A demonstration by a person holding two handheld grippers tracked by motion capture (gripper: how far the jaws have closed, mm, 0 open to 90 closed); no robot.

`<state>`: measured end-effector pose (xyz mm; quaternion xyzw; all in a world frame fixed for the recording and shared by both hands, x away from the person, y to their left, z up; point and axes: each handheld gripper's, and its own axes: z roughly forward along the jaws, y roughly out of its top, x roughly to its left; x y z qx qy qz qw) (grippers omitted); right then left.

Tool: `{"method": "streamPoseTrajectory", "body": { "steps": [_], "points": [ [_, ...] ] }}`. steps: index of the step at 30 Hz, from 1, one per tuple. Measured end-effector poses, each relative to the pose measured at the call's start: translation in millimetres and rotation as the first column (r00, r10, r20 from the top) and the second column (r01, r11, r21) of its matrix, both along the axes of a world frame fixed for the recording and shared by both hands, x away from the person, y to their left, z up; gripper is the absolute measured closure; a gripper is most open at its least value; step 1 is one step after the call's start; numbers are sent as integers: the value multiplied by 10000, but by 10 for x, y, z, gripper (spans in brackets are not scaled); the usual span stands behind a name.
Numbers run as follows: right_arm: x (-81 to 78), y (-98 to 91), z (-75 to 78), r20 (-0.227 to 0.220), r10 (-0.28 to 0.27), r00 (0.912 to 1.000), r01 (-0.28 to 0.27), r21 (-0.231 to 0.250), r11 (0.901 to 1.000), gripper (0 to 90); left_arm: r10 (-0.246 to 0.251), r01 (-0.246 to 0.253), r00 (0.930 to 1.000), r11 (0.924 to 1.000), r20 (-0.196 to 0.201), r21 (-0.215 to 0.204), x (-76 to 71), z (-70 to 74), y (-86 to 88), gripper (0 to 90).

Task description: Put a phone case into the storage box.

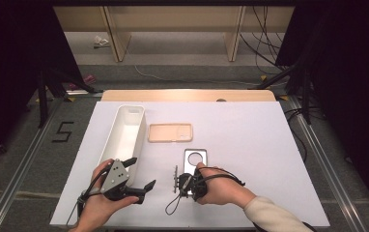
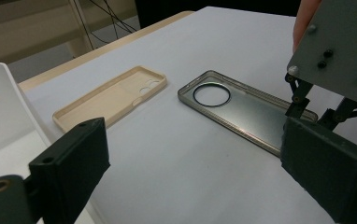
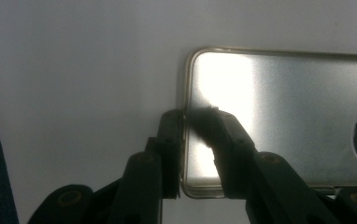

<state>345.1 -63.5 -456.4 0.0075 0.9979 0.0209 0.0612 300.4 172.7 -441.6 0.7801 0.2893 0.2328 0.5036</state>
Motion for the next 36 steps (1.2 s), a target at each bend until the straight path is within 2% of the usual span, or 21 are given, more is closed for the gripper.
{"method": "streamPoseTrajectory", "body": {
  "steps": [7, 15, 27, 36],
  "points": [
    [-28, 13, 6, -55, -83, 10000, 82, -198, 9998, 800, -24, 24, 10000, 10000, 5, 2, -1, -1, -3, 76],
    [-42, 24, 8, -156, -189, 9997, 186, -175, 9997, 869, -43, 43, 10000, 10000, -2, 4, -3, -2, -5, 77],
    [-26, 13, 12, -270, -383, 9989, 381, -82, 9992, 884, -45, 45, 10000, 10000, 3, 1, -4, -1, -5, 77],
    [-14, -20, 40, -342, -461, 9984, 469, 233, 9986, 888, -3, 3, 10000, 10000, -7, -32, -7, 0, -1, 79]
  ]
}}
